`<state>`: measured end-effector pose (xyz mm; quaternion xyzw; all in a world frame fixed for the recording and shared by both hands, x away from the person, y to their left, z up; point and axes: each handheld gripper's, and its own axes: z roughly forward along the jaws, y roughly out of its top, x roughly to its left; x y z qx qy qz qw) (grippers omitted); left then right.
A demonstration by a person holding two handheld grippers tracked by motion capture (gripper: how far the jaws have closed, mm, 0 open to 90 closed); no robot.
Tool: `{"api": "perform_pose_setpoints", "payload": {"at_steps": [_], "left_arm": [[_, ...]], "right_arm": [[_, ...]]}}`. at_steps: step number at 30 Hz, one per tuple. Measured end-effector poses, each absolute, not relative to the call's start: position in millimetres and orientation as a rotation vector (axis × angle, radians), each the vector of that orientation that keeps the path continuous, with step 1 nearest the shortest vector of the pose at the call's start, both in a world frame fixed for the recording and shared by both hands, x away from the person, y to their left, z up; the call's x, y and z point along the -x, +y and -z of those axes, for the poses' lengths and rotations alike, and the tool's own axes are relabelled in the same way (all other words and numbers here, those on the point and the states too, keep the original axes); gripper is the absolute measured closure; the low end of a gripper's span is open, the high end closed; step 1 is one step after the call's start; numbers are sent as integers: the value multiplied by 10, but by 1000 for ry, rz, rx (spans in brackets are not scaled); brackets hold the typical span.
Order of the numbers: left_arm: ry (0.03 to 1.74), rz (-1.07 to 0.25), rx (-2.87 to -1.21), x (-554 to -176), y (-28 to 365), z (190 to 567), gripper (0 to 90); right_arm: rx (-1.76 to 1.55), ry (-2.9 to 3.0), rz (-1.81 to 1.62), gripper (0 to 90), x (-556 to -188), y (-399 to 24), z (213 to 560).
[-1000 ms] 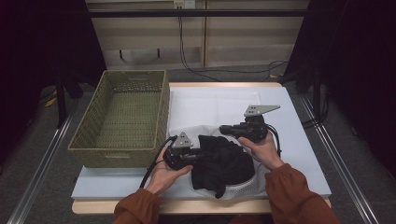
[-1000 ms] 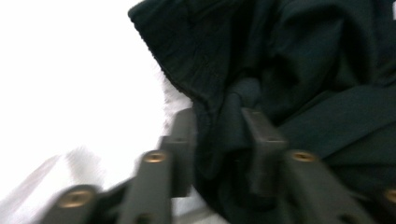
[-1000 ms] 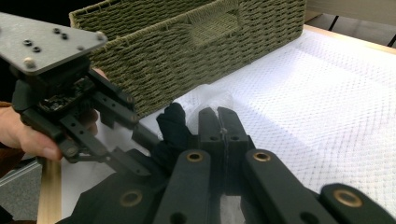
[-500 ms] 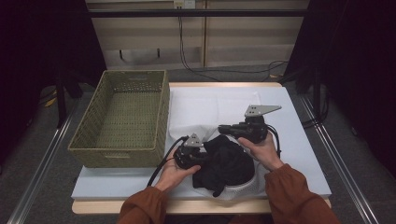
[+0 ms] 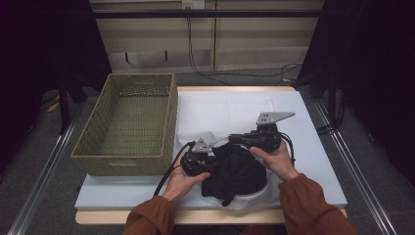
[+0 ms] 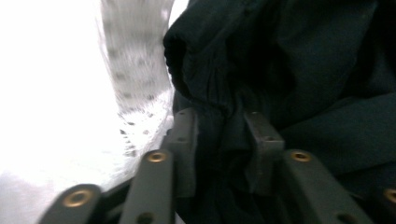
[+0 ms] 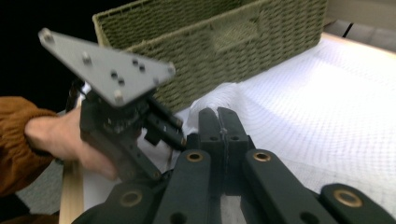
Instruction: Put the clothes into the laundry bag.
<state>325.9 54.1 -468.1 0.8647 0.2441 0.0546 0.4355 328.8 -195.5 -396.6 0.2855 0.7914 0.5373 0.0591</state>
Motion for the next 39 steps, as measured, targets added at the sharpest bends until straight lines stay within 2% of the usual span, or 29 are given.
{"api": "perform_pose_setpoints", "payload": {"at_steps": [12,20,26,31,34,37,39], "left_arm": [[510,-116,-2057,-2935,598,4388,387],[491,-83,-2088,-2985,404,4513,233],[466,-76,-2133,-3036,277,4639,188],[469,-69,-2168,-3055,189,4780,194],[466,-84,-2186,-3041,157,4807,248],[498,-58,-2185,-3049,172,4794,377],[504,-49,-2187,-3077,190,4766,526]], "right_arm": [[-882,2433,-1597,900,-3265,-1954,4038],[-886,2448,-1586,900,-3275,-1946,4065],[-894,2445,-1585,900,-3289,-1969,4078],[-889,2447,-1575,900,-3283,-1967,4081],[-882,2456,-1568,900,-3285,-1945,4093],[-886,2459,-1567,900,-3288,-1941,4099],[-885,2460,-1568,900,-3289,-1940,4098]]}}
